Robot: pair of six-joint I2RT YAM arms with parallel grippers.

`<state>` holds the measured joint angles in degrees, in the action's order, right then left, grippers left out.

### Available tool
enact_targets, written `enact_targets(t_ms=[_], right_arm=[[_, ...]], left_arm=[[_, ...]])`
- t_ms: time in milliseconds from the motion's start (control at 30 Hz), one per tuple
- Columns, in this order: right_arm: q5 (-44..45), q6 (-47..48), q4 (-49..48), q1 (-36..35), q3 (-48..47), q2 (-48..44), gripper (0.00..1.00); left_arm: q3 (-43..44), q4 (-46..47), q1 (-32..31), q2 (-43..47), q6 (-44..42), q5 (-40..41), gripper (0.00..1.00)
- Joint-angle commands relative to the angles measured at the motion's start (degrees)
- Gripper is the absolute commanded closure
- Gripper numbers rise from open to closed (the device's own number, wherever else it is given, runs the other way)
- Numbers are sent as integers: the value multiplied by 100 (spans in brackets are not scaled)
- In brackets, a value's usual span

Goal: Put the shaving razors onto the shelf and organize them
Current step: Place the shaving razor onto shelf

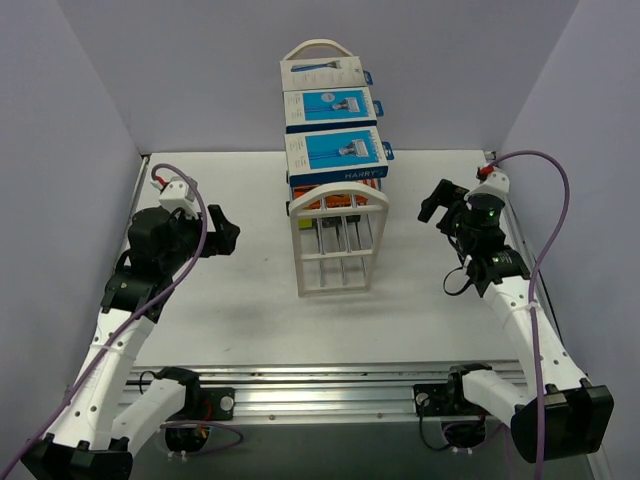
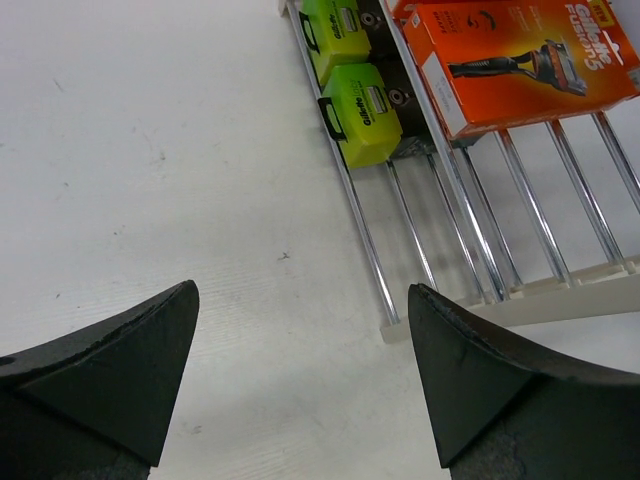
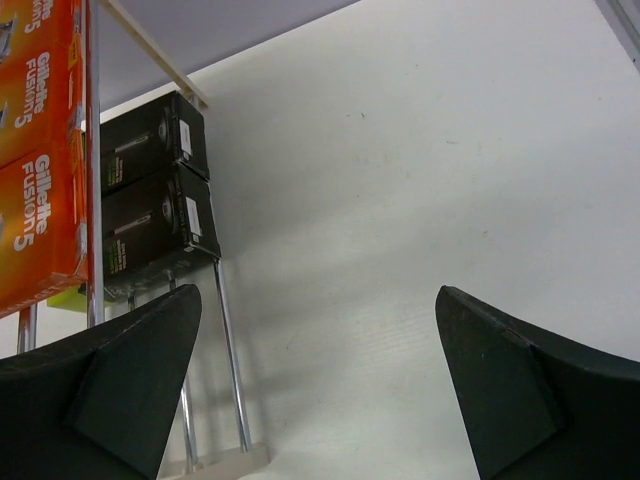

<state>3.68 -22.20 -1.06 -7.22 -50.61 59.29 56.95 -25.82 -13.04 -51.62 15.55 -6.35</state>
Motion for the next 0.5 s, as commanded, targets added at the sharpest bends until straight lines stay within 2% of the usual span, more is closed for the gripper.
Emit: enact_targets(t_ms=[0,233,467], right_arm=[[80,110,-438,-33,25,39,0],[133,110,-447,37,121,-5,0],[106,136,-430,37,113,-14,0]], left_arm=[[-105,218,108,213,-87,415,6],[-184,411,565,143,53,240,6],[-96,236,592,-33,44,178,6]])
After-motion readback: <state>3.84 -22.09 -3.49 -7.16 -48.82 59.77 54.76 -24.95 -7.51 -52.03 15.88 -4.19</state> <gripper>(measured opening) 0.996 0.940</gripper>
